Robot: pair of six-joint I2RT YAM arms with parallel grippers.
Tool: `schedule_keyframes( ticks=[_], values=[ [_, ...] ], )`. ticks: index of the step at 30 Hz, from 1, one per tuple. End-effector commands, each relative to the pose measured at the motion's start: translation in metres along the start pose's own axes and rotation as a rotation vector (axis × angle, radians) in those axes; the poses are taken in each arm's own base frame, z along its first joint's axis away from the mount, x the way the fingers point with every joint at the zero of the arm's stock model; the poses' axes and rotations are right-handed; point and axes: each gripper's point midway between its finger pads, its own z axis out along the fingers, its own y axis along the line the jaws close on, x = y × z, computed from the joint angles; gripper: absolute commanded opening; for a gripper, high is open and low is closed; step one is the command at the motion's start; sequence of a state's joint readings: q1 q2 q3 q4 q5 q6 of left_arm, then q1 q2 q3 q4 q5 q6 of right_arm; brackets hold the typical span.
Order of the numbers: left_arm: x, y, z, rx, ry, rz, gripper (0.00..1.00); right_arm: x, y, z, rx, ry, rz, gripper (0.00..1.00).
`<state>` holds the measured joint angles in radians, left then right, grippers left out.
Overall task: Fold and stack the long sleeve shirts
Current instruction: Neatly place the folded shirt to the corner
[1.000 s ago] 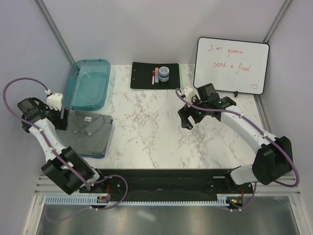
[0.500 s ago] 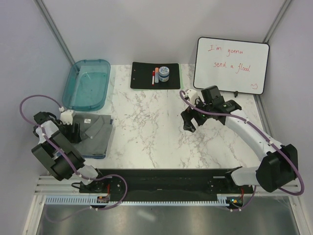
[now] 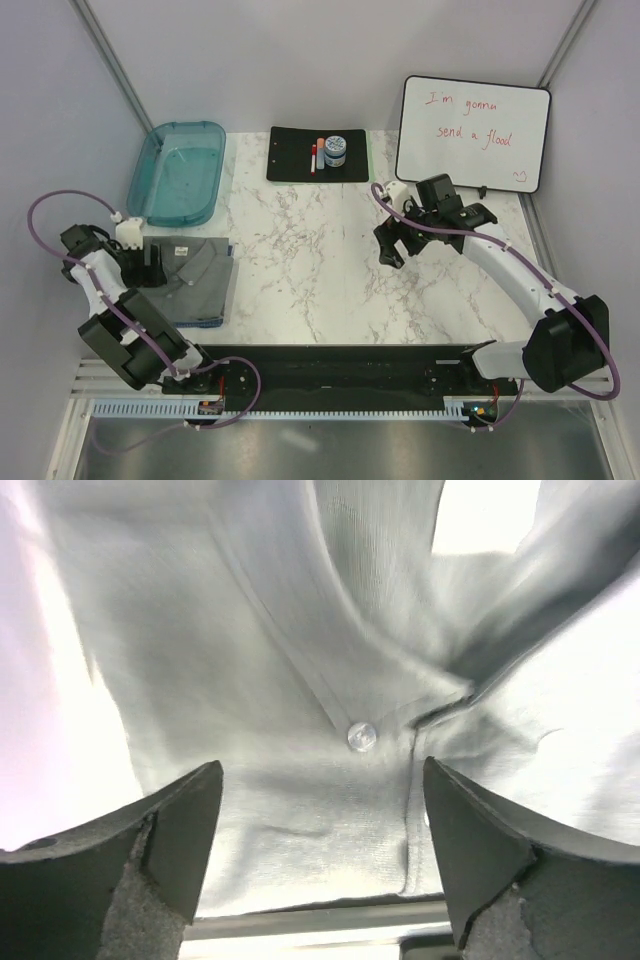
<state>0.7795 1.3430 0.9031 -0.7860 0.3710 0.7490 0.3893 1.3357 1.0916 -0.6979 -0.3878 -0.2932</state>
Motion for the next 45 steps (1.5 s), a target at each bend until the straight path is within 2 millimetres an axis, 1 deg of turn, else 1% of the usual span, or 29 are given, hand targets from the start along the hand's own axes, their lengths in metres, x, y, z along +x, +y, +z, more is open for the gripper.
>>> schedule_keyframes(
  ticks=[1,4,5,7,8,11,12,13,14,15,18,20,21,23,25,30,33,34,35,36,37,38,39,40,41,42,43,44,45],
  values=[
    [-0.063,-0.001,-0.041,0.016,-0.189,-0.047,0.85,-0.009,-0.001,-0.013,0.016,-0.043,-0.025,0.98],
    [-0.08,0.002,-0.047,0.027,-0.232,-0.039,0.76,-0.008,-0.001,-0.012,0.017,-0.04,-0.023,0.98],
    [-0.084,0.003,-0.046,0.034,-0.243,-0.045,0.68,-0.007,-0.002,-0.012,0.017,-0.038,-0.02,0.98],
    [-0.088,0.005,-0.041,0.031,-0.237,-0.049,0.6,-0.006,-0.002,-0.011,0.016,-0.037,-0.018,0.98],
    [-0.092,0.01,-0.038,0.011,-0.249,-0.042,0.52,-0.006,-0.002,-0.011,0.016,-0.035,-0.016,0.98],
    [-0.092,0.02,-0.027,-0.038,-0.235,-0.048,0.45,-0.006,-0.002,-0.008,0.01,-0.028,-0.007,0.98],
    [-0.099,0.026,-0.025,-0.065,-0.256,-0.033,0.44,-0.006,-0.003,-0.007,0.01,-0.027,-0.006,0.98],
    [-0.101,0.033,-0.022,-0.094,-0.254,-0.032,0.43,-0.006,-0.003,-0.007,0.009,-0.026,-0.004,0.98],
    [-0.099,0.037,-0.014,-0.095,-0.239,-0.049,0.42,-0.006,-0.002,-0.006,0.005,-0.026,-0.005,0.98],
    [-0.105,0.044,-0.011,-0.115,-0.251,-0.05,0.41,-0.005,-0.003,-0.004,0.004,-0.02,-0.001,0.98],
    [-0.1,0.062,0.009,-0.157,-0.213,-0.091,0.4,-0.004,-0.004,-0.002,0.002,-0.013,0.005,0.98],
    [-0.101,0.074,0.018,-0.187,-0.206,-0.099,0.4,-0.003,-0.004,-0.001,0.005,-0.007,0.008,0.98],
    [-0.096,0.076,0.03,-0.175,-0.179,-0.112,0.4,-0.002,-0.005,-0.001,0.008,-0.006,0.007,0.98],
    [-0.097,0.083,0.037,-0.181,-0.171,-0.137,0.39,0.0,-0.006,0.0,0.012,0.0,0.012,0.98],
    [-0.096,0.083,0.048,-0.158,-0.157,-0.162,0.39,0.001,-0.006,0.001,0.012,0.005,0.014,0.98],
    [-0.1,0.089,0.058,-0.171,-0.147,-0.159,0.4,-0.002,-0.007,0.003,0.013,-0.007,0.02,0.98],
    [-0.109,0.086,0.041,-0.185,-0.184,-0.138,0.51,-0.007,-0.007,0.0,0.017,-0.022,0.018,0.98],
    [-0.112,0.084,0.033,-0.19,-0.202,-0.124,0.6,-0.008,-0.007,-0.002,0.021,-0.028,0.017,0.98],
    [-0.124,0.08,0.009,-0.216,-0.256,-0.096,0.64,-0.013,-0.007,-0.006,0.027,-0.044,0.01,0.98],
    [-0.129,0.076,-0.003,-0.22,-0.279,-0.087,0.69,-0.015,-0.008,-0.009,0.036,-0.051,0.01,0.98],
    [-0.14,0.075,-0.02,-0.233,-0.316,-0.078,0.76,-0.018,-0.009,-0.011,0.041,-0.062,0.011,0.98],
    [-0.151,0.068,-0.042,-0.241,-0.364,-0.062,0.79,-0.024,-0.01,-0.016,0.049,-0.08,0.006,0.98],
    [-0.152,0.055,-0.052,-0.201,-0.365,-0.06,0.81,-0.028,-0.012,-0.019,0.059,-0.092,0.008,0.98],
    [-0.167,0.051,-0.071,-0.207,-0.402,-0.037,0.94,-0.034,-0.017,-0.023,0.077,-0.108,0.012,0.98],
    [-0.179,0.031,-0.086,-0.18,-0.433,0.008,0.99,-0.039,-0.019,-0.027,0.086,-0.123,0.01,0.98],
    [-0.182,0.018,-0.094,-0.165,-0.434,0.03,0.99,-0.044,-0.022,-0.031,0.097,-0.138,0.012,0.98],
    [-0.193,0.007,-0.106,-0.171,-0.456,0.062,0.99,-0.052,-0.028,-0.037,0.113,-0.163,0.026,0.98],
    [-0.204,-0.023,-0.109,-0.128,-0.472,0.13,0.99,-0.054,-0.032,-0.039,0.12,-0.172,0.036,0.98],
    [-0.207,-0.043,-0.12,-0.112,-0.482,0.162,0.99,-0.058,-0.036,-0.043,0.129,-0.186,0.045,0.98]
  ],
)
